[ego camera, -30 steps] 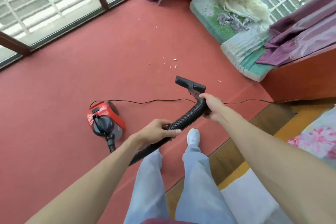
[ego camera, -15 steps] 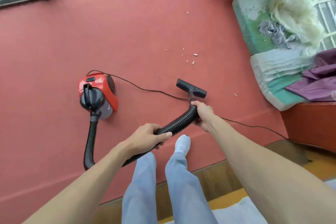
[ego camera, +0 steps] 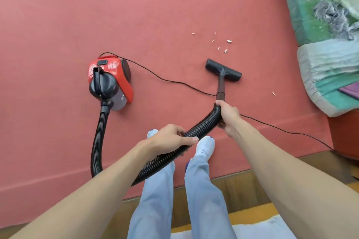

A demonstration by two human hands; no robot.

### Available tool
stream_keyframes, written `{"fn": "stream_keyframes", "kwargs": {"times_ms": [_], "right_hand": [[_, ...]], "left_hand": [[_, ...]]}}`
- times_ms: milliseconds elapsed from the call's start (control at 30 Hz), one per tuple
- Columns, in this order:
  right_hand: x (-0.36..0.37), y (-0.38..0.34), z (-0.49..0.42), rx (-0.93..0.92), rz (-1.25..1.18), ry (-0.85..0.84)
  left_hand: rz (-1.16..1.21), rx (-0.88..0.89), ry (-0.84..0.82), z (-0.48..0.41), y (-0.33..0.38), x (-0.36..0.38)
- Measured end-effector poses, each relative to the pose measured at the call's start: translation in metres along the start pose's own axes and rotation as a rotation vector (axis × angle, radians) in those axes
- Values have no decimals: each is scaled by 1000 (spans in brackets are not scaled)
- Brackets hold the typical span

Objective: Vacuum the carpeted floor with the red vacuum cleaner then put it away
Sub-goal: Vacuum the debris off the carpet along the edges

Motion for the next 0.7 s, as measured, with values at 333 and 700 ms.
{"fn": "stream_keyframes", "kwargs": {"times_ms": [333,700], "right_hand": [[6,30,42,63,64,-18],[15,-30,-21,-100,-7,87]], "left_hand": [[-83,-133,-223,34,-17,-40],[134,46,-11,-31,4,-15]]}}
Point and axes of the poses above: each hand's wrist, its own z-axis away from the middle knuckle, its own x-axis out of the palm, y = z × x, the point moved 1 cm from there along -z, towards the middle knuckle, and after that the axes turned 3 degrees about -x, right-handed, at the moved point
